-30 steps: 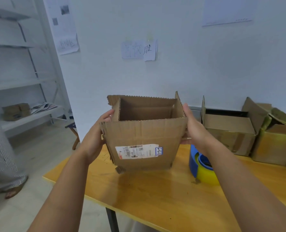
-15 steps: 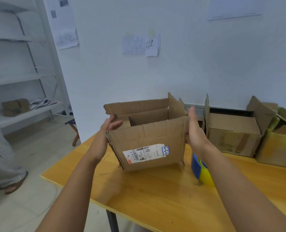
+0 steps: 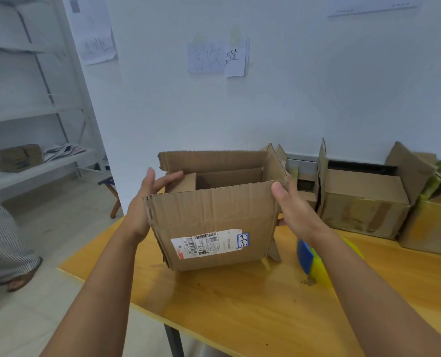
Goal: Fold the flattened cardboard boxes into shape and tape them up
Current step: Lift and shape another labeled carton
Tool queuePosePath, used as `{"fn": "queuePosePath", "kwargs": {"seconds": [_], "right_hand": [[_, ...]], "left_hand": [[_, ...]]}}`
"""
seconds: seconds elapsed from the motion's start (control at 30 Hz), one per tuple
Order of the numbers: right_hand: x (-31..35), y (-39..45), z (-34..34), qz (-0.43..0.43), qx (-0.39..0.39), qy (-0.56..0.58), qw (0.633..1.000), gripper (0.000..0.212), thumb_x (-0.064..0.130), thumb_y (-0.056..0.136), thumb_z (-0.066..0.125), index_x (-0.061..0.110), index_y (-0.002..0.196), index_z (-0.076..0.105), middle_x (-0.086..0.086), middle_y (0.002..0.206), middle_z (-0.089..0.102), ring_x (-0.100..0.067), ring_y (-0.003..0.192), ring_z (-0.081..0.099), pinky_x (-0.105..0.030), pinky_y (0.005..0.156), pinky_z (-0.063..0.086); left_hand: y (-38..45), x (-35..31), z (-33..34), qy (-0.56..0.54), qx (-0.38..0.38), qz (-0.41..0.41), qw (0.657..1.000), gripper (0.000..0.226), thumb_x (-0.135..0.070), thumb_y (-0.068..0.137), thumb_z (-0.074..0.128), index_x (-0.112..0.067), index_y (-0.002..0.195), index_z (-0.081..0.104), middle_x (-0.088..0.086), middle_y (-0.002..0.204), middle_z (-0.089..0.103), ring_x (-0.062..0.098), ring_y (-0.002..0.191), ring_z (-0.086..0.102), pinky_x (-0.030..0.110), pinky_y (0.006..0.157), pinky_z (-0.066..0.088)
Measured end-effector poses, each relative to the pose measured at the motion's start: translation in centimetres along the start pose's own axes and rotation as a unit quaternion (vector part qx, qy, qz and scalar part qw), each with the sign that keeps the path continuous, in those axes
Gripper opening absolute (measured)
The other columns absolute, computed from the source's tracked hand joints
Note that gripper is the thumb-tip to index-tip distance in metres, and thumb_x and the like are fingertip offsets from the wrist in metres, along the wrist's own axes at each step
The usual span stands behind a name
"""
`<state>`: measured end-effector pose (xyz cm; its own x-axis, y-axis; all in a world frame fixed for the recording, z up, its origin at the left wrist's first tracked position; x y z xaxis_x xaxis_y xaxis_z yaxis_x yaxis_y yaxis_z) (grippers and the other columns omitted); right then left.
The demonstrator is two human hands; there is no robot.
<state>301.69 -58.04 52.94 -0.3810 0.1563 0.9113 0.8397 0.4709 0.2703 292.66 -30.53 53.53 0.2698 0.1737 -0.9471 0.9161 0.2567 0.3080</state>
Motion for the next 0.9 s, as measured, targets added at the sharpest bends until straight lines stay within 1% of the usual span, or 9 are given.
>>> {"fn": "queuePosePath", "kwargs": {"seconds": [0.17, 0.27, 0.37, 0.47, 0.53, 0.63, 0.73, 0.83, 0.9], "right_hand": [[0.6, -0.2, -0.3, -0.028, -0.007, -0.022, 0.999, 0.056, 0.097, 0.069, 0.041, 0.084, 0.121, 0.023, 0.041, 0.120, 0.055, 0.009, 0.112, 0.057, -0.035, 0.089, 0.053], [0.8, -0.4, -0.2, -0.032, 0.000, -0.027, 0.999, 0.060, 0.098, 0.068, 0.039, 0.082, 0.124, 0.026, 0.037, 0.124, 0.055, 0.003, 0.116, 0.058, -0.036, 0.093, 0.053], [0.5, -0.3, 0.3, -0.036, 0.028, -0.042, 0.998, 0.087, 0.098, 0.068, 0.038, 0.057, 0.144, 0.029, 0.019, 0.144, 0.049, -0.009, 0.131, 0.050, -0.043, 0.101, 0.050], [0.5, -0.2, 1.3, -0.024, 0.066, -0.030, 0.997, 0.076, 0.096, 0.068, 0.041, 0.054, 0.130, 0.045, 0.020, 0.138, 0.050, 0.004, 0.123, 0.052, -0.028, 0.098, 0.052], [0.5, -0.3, 1.6, -0.002, 0.074, -0.006, 0.997, 0.063, 0.093, 0.067, 0.049, 0.054, 0.116, 0.046, 0.024, 0.118, 0.059, 0.014, 0.102, 0.059, -0.010, 0.077, 0.052], [0.1, -0.1, 1.0, 0.023, 0.033, 0.009, 0.999, 0.048, 0.086, 0.072, 0.051, 0.055, 0.108, 0.047, 0.027, 0.108, 0.064, 0.016, 0.091, 0.061, -0.006, 0.065, 0.050], [-0.3, 0.3, 0.4, 0.038, -0.020, 0.014, 0.999, 0.040, 0.081, 0.075, 0.050, 0.049, 0.099, 0.052, 0.036, 0.088, 0.064, 0.017, 0.082, 0.061, -0.009, 0.057, 0.050], [-1.0, 0.9, 0.8, 0.040, -0.033, -0.016, 0.999, 0.019, 0.073, 0.087, 0.052, 0.062, 0.100, 0.061, 0.045, 0.096, 0.060, 0.010, 0.097, 0.062, -0.021, 0.078, 0.048], [-1.7, 1.3, 1.0, 0.030, -0.040, -0.048, 0.998, 0.040, 0.068, 0.091, 0.053, 0.064, 0.130, 0.047, 0.042, 0.128, 0.048, 0.001, 0.123, 0.049, -0.031, 0.099, 0.044]], "left_hand": [[-0.9, -2.7, 1.2, 0.192, 0.026, 0.151, 0.969, 0.104, -0.092, 0.066, 0.052, -0.026, 0.146, 0.041, -0.003, 0.145, 0.046, -0.002, 0.131, 0.042, 0.020, 0.108, 0.032], [-0.4, -2.0, 1.2, 0.123, 0.025, 0.099, 0.987, 0.108, -0.094, 0.054, 0.060, -0.029, 0.140, 0.050, -0.009, 0.149, 0.046, 0.006, 0.143, 0.034, 0.029, 0.115, 0.027], [0.0, -0.7, 0.3, -0.010, -0.016, 0.030, 0.999, 0.084, -0.074, 0.055, 0.064, -0.040, 0.132, 0.054, -0.024, 0.129, 0.061, 0.007, 0.140, 0.041, 0.021, 0.101, 0.044], [-0.7, -2.8, 1.4, 0.153, 0.025, 0.147, 0.977, 0.078, -0.065, 0.070, 0.069, -0.042, 0.139, 0.038, 0.002, 0.151, 0.043, 0.013, 0.144, 0.031, 0.024, 0.114, 0.028], [-0.8, -2.9, 1.6, 0.195, 0.044, 0.175, 0.964, 0.067, -0.059, 0.075, 0.068, -0.050, 0.135, 0.039, 0.014, 0.153, 0.038, 0.022, 0.144, 0.031, 0.028, 0.115, 0.024], [-0.2, -2.1, 1.2, 0.092, 0.022, 0.107, 0.990, 0.056, -0.061, 0.086, 0.051, -0.032, 0.134, 0.056, 0.004, 0.151, 0.047, 0.023, 0.142, 0.039, 0.043, 0.119, 0.027], [-0.1, 0.4, 1.5, -0.035, 0.038, -0.023, 0.998, 0.087, -0.086, 0.083, 0.020, -0.032, 0.142, 0.054, -0.005, 0.140, 0.059, 0.019, 0.131, 0.054, 0.051, 0.113, 0.035], [-0.4, 1.1, 1.7, 0.010, 0.031, -0.028, 0.999, 0.093, -0.094, 0.074, 0.023, -0.041, 0.147, 0.043, -0.015, 0.138, 0.059, 0.011, 0.130, 0.054, 0.041, 0.108, 0.040], [-0.2, 1.6, 1.3, 0.044, 0.007, -0.023, 0.999, 0.088, -0.094, 0.070, 0.042, -0.046, 0.144, 0.045, -0.030, 0.135, 0.055, 0.005, 0.129, 0.052, 0.030, 0.100, 0.045]]}}
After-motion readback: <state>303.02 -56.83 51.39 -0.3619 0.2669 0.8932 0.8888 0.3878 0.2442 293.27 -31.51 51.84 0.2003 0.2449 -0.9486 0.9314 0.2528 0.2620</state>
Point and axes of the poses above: each hand's wrist, its own y-axis towards the middle knuckle, its own z-axis out of the palm, x = y × z, the point moved 10 cm from there along y, towards the middle knuckle
